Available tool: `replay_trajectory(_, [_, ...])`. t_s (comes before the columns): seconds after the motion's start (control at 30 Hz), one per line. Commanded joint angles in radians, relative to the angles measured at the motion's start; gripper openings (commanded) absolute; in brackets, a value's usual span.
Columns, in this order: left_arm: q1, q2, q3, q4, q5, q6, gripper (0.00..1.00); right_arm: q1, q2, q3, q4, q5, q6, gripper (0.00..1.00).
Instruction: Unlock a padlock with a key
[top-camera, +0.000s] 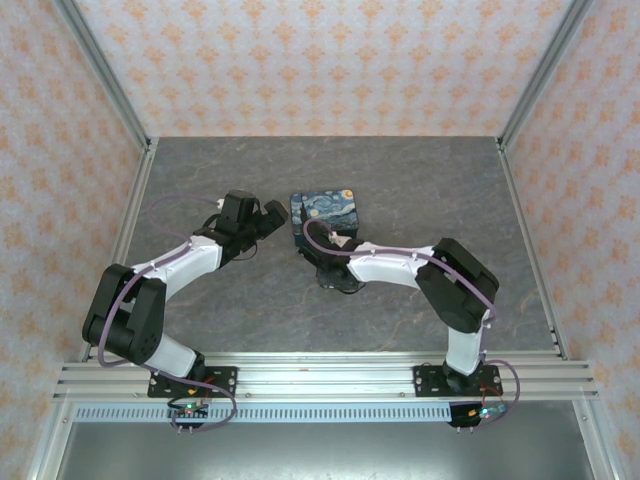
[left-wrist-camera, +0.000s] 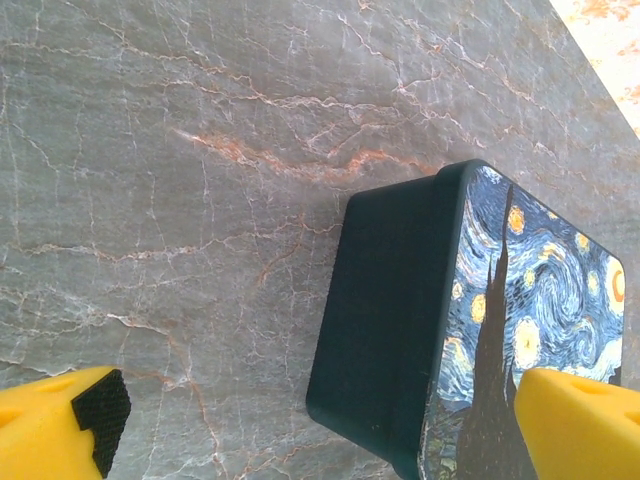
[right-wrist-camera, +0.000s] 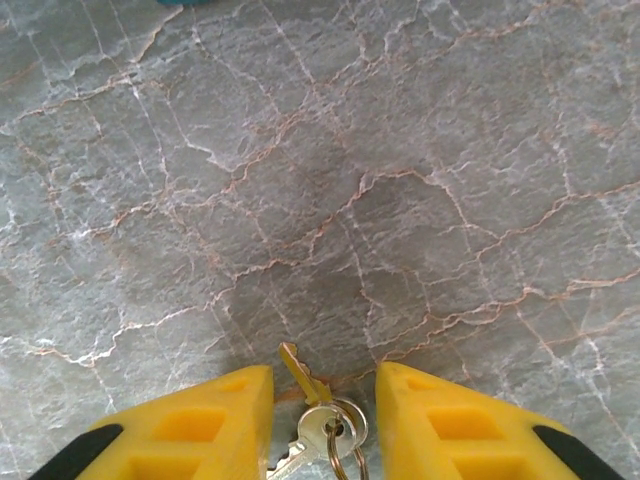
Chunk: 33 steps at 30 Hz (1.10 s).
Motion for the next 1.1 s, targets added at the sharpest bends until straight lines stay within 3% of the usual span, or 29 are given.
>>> replay_trajectory(0.0, [0.008, -0.002, -0.005, 0.010, -0.002, -0.011, 1.00, 0.041, 0.015, -0.049, -0.025, -0.094, 0.023, 0.32])
replay_trajectory(0.2, [0.007, -0.008, -0.004, -0.001, 0.000, -0.014, 1.00, 0.056, 0.025, -0.049, -0.033, -0.077, 0.007, 0.27])
replay_trajectory(0.4, [0.006, -0.018, -0.002, -0.019, 0.002, -0.008, 1.00, 0.064, 0.016, -0.060, -0.017, -0.081, -0.004, 0.00])
replay_trajectory(0.57, [0.005, -0.022, -0.008, -0.034, 0.012, 0.003, 1.00, 0.045, -0.060, -0.082, 0.002, -0.058, -0.027, 0.00])
replay_trajectory(0.83, [-0.021, -0.056, -0.035, -0.009, 0.061, -0.011, 1.00, -0.038, -0.262, -0.247, 0.211, -0.115, 0.037, 0.00])
replay_trajectory(1.07, [-0.081, -0.034, -0.060, 0.086, 0.125, -0.114, 1.00, -0.084, -0.334, -0.292, 0.283, -0.142, 0.054, 0.00])
